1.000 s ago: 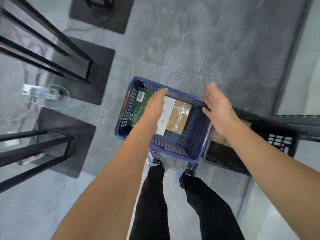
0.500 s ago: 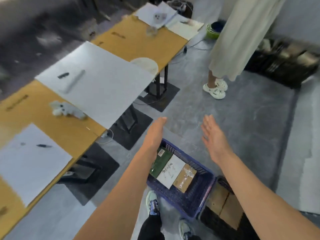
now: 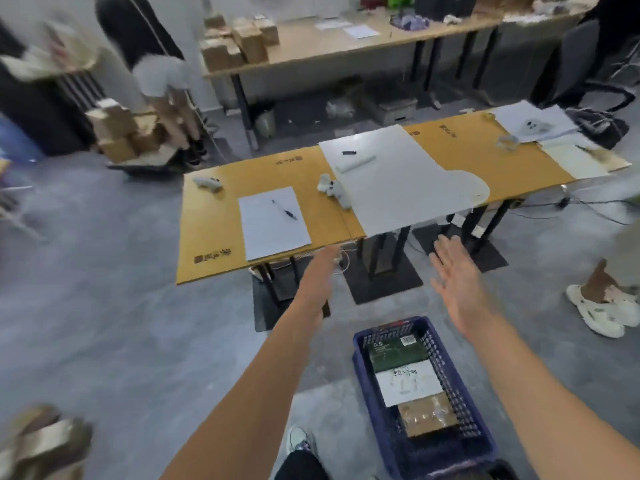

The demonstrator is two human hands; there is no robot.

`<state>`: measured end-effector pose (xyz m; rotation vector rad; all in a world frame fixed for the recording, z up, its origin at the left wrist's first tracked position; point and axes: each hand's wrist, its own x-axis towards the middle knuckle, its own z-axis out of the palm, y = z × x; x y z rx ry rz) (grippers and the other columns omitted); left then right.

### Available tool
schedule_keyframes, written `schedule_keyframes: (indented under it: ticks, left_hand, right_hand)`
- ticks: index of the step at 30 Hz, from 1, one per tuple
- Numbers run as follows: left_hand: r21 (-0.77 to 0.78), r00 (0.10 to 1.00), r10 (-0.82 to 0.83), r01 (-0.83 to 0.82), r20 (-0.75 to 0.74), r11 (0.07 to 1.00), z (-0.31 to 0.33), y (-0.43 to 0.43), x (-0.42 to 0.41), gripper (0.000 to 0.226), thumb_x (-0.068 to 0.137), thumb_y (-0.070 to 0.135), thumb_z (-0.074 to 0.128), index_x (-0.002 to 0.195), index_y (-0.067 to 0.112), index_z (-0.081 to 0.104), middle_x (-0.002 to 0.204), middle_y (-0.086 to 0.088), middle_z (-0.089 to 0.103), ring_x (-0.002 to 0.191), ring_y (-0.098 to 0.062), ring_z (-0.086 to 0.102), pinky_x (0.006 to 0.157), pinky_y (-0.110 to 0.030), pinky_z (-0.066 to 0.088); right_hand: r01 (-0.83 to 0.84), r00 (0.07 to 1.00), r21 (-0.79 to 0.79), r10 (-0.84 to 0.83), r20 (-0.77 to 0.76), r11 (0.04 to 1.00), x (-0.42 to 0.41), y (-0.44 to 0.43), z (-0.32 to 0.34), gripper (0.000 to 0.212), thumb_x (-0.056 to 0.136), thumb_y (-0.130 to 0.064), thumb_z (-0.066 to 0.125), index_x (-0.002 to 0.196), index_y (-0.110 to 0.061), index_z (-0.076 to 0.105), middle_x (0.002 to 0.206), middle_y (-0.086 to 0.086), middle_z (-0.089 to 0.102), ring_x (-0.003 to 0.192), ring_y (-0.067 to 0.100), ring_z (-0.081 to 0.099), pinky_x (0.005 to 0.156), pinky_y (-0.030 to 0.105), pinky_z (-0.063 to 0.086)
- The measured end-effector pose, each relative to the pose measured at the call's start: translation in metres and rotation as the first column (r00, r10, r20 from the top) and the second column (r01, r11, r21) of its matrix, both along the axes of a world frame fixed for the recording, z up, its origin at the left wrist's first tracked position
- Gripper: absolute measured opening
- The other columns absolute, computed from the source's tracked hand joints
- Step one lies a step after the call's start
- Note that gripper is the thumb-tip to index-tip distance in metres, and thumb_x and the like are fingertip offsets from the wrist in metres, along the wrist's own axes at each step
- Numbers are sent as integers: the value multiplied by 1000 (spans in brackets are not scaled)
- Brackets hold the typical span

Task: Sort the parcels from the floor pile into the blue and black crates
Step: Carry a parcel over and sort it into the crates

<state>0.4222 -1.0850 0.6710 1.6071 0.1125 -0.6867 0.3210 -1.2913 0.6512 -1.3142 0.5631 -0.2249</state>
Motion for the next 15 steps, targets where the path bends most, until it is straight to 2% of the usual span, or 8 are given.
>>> schedule_keyframes:
  ticks: [2, 5, 7, 9, 10, 11, 13, 15]
  left_hand:
    - [-7, 994, 109, -109, -27, 994, 6, 41, -9, 19, 95, 47, 59, 86, 31, 54, 91, 12, 50, 83, -4, 49, 81, -30, 39]
    - [-13, 975, 219, -219, -46, 976, 3, 108, -23, 22, 103, 53, 46, 112, 38, 59, 121, 15, 55, 119, -12, 50, 99, -36, 37]
    - [-18, 948, 318, -319, -34, 948, 1, 154, -33, 23, 104, 51, 47, 114, 36, 60, 127, 10, 58, 117, -11, 53, 98, -36, 42]
    - [-23, 916, 398, -399, -44, 917, 0, 203, -45, 25, 97, 52, 57, 110, 31, 61, 125, 9, 61, 109, -8, 57, 91, -33, 44]
    - [-23, 900, 433, -435, -51, 900, -1, 227, -52, 31, 95, 52, 59, 115, 29, 62, 129, 8, 60, 114, -10, 57, 92, -34, 44]
    - [-18, 884, 465, -466, -56, 884, -7, 252, -59, 38, 97, 52, 57, 126, 27, 59, 139, 6, 56, 124, -13, 54, 98, -36, 43]
    - [-7, 844, 532, -534, -69, 845, -19, 301, -76, 48, 104, 51, 48, 146, 28, 48, 154, 6, 44, 140, -15, 44, 112, -42, 38]
    - [-1, 792, 603, -606, -92, 796, -29, 349, -97, 52, 105, 50, 46, 152, 27, 44, 157, 6, 41, 144, -15, 40, 114, -43, 35]
  right_hand:
    - [-75, 997, 4, 75, 7, 997, 12, 28, 5, 90, 89, -71, 44, 166, -28, 25, 169, -11, 30, 153, 10, 32, 120, 37, 28]
    - [-183, 983, 10, 183, 5, 983, 29, 73, 8, 73, 104, -63, 37, 166, -27, 24, 170, -10, 28, 154, 12, 30, 126, 44, 24]
    - [-246, 969, 25, 246, -13, 969, 39, 107, 10, 69, 107, -60, 33, 166, -27, 22, 170, -10, 28, 155, 13, 29, 127, 44, 22]
    - [-337, 941, 42, 338, -27, 941, 49, 147, 12, 78, 102, -68, 39, 166, -28, 21, 169, -12, 28, 154, 11, 30, 127, 42, 22]
    - [-381, 924, 52, 382, -17, 923, 53, 167, 12, 87, 95, -73, 45, 166, -28, 21, 169, -13, 28, 152, 10, 32, 127, 41, 21]
    - [-417, 909, 46, 417, -3, 908, 58, 185, 9, 94, 90, -77, 50, 166, -30, 21, 169, -14, 28, 150, 8, 34, 127, 41, 20]
    - [-498, 867, 8, 498, -5, 867, 62, 232, 7, 92, 91, -77, 48, 166, -31, 22, 168, -15, 30, 145, 7, 37, 127, 43, 21]
    - [-576, 816, -17, 577, 28, 817, 69, 276, -2, 107, 78, -83, 56, 165, -28, 27, 163, -12, 39, 143, 9, 41, 124, 43, 27]
